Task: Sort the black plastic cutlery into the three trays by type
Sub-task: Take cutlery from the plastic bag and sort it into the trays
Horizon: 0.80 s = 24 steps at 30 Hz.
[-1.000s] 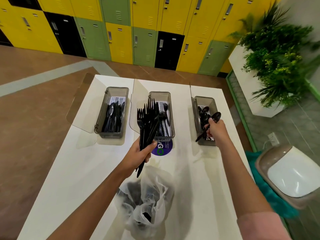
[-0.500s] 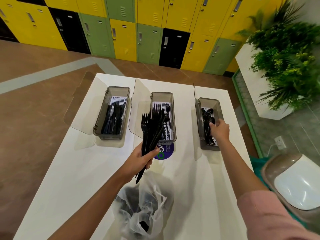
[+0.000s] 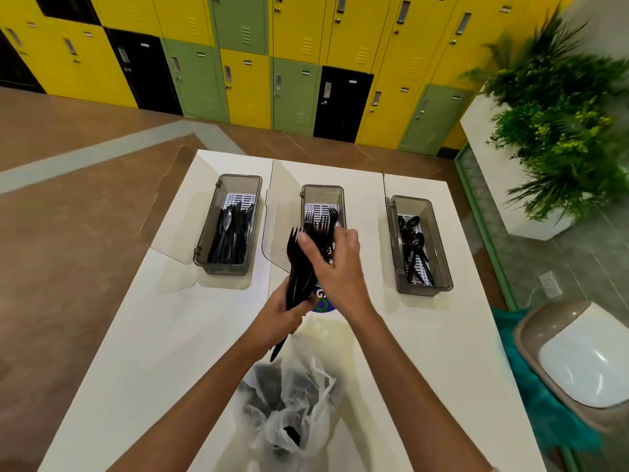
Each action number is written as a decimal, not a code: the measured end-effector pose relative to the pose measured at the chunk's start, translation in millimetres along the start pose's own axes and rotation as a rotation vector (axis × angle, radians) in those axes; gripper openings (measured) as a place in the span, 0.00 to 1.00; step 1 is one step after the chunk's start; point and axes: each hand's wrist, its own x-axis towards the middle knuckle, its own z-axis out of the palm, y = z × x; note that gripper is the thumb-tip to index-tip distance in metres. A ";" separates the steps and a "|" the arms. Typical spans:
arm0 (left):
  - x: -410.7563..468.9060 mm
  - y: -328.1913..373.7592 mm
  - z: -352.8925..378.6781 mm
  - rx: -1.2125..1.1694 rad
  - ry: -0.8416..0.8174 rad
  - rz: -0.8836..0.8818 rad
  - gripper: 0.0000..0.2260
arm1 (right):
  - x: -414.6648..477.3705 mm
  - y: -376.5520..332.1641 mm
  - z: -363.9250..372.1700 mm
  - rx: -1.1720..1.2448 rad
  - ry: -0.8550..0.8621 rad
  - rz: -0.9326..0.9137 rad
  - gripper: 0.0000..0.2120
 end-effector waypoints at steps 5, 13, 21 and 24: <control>-6.3 -4.5 -6.7 0.093 0.084 -0.009 0.09 | 1.3 1.8 8.8 0.006 0.039 0.033 0.11; -11.4 -13.0 -13.0 0.062 0.054 -0.041 0.08 | 14.2 -13.2 -3.6 0.255 0.164 0.076 0.15; -8.7 -9.6 -12.7 0.052 0.076 -0.021 0.12 | 20.3 -14.7 -9.4 0.201 0.139 0.145 0.14; -6.2 -6.7 -10.3 0.070 0.091 0.003 0.13 | 4.6 -9.0 7.7 0.044 0.040 0.097 0.19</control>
